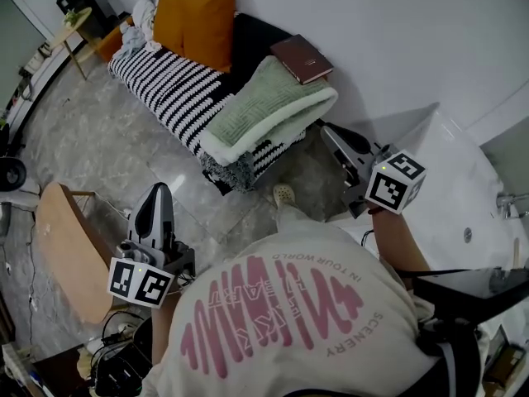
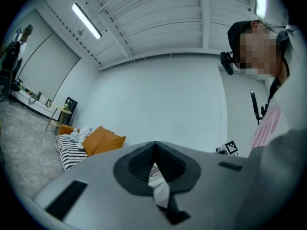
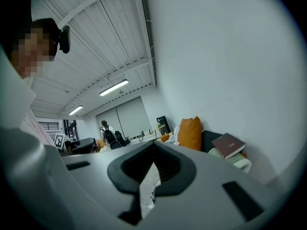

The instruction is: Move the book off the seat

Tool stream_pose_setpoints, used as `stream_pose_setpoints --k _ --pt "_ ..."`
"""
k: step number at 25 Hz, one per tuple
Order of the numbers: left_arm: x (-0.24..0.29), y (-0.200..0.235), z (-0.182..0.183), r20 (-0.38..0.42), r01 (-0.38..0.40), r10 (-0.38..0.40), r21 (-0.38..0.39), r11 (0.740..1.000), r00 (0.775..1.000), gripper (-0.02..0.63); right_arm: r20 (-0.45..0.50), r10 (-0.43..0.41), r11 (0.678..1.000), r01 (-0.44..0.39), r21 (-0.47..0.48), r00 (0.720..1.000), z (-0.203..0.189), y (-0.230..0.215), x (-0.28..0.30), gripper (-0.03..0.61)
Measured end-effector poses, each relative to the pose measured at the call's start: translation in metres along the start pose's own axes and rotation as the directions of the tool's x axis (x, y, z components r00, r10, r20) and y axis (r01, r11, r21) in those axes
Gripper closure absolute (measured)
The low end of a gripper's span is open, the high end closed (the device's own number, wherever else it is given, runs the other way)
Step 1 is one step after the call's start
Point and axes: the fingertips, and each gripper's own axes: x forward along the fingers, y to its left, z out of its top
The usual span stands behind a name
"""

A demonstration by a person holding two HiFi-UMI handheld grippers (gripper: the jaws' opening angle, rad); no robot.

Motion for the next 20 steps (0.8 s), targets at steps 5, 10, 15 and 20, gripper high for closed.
stream_pose_setpoints --k 5,10,15,20 --pt "0.02 0.007 0.005 0.005 0.007 -0.007 0.008 1.0 1.0 0.606 -0.007 -0.041 0.999 0.041 0.019 0.999 0.001 -0.022 0.011 0.568" --pt "0.036 0.016 0.002 -0.011 0.01 -0.01 0.0 1.0 1.0 0.606 -0.015 -0.087 0.994 0.088 0.059 0.996 0.001 -0.044 0.018 0.568" --pt "0.05 0.024 -0.003 -0.034 0.005 -0.005 0.005 1.0 0.999 0.606 -0.025 -0.137 0.983 0.139 0.116 0.99 -0.007 -0.073 0.022 0.568" --pt "0.075 0.035 0.003 -0.041 -0.012 0.012 0.013 1.0 0.999 0.606 -0.067 -0.14 0.982 0.147 0.119 0.988 -0.004 -0.097 0.036 0.568"
